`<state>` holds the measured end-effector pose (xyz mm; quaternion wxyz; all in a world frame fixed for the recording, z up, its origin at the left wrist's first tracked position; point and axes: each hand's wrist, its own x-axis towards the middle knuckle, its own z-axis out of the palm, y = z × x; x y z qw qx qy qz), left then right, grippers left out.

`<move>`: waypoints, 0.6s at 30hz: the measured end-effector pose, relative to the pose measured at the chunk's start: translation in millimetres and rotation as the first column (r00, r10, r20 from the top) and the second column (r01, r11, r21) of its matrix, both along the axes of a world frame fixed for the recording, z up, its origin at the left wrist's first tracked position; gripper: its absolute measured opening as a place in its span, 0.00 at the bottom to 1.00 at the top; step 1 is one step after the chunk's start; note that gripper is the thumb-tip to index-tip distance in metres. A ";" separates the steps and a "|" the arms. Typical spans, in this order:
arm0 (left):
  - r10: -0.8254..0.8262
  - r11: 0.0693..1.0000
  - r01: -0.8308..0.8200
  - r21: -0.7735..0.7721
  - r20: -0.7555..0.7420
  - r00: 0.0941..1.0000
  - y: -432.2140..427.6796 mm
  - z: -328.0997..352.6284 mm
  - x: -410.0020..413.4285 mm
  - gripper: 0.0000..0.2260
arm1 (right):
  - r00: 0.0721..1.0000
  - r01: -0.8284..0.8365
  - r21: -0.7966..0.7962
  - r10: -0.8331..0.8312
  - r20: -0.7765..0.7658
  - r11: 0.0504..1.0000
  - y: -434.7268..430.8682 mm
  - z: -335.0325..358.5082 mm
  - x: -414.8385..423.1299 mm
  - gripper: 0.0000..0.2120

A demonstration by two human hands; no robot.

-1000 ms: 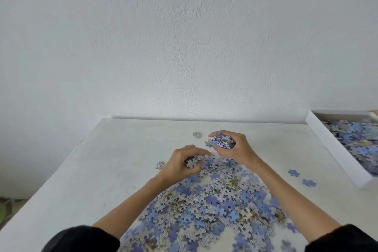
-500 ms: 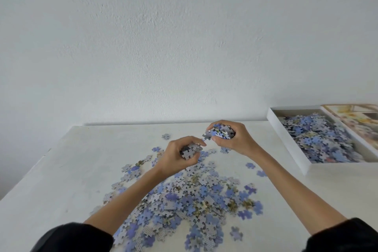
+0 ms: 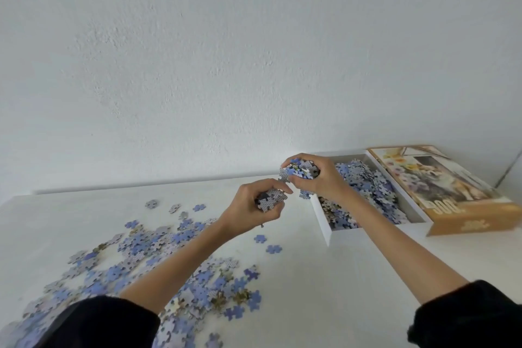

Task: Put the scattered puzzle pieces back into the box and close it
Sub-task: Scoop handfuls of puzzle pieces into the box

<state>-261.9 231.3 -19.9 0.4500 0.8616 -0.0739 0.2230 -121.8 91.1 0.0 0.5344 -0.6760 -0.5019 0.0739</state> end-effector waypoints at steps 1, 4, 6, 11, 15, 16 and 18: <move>-0.006 1.000 0.006 -0.003 0.000 1.000 -8.7 -0.4 9.5 0.10 | 1.000 0.009 -0.006 -0.009 0.005 1.000 -8.4 0.7 9.1 0.08; -0.033 0.999 0.033 0.017 0.004 0.999 -34.3 -0.5 35.9 0.10 | 0.998 0.047 -0.008 -0.047 0.033 0.999 -31.6 2.5 34.7 0.08; -0.056 0.998 0.055 0.042 0.013 0.998 -50.0 1.1 51.7 0.10 | 0.997 0.066 0.003 -0.066 0.043 0.998 -45.3 2.4 51.1 0.08; -0.113 0.992 0.111 0.064 0.040 0.993 -79.8 -2.1 93.1 0.09 | 0.992 0.113 -0.035 -0.110 0.067 0.993 -73.4 -2.6 89.9 0.08; -0.142 0.987 0.139 0.084 0.033 0.989 -99.6 -10.6 124.8 0.11 | 0.991 0.121 -0.060 -0.117 0.068 0.991 -85.2 -12.3 120.8 0.08; -0.156 0.984 0.153 0.086 0.029 0.987 -104.7 -11.8 130.7 0.11 | 0.990 0.129 -0.060 -0.125 0.062 0.990 -86.4 -14.6 127.3 0.08; -0.176 0.981 0.173 0.091 0.023 0.984 -111.9 -16.7 141.6 0.11 | 0.989 0.146 -0.058 -0.144 0.038 0.988 -86.7 -19.7 138.9 0.08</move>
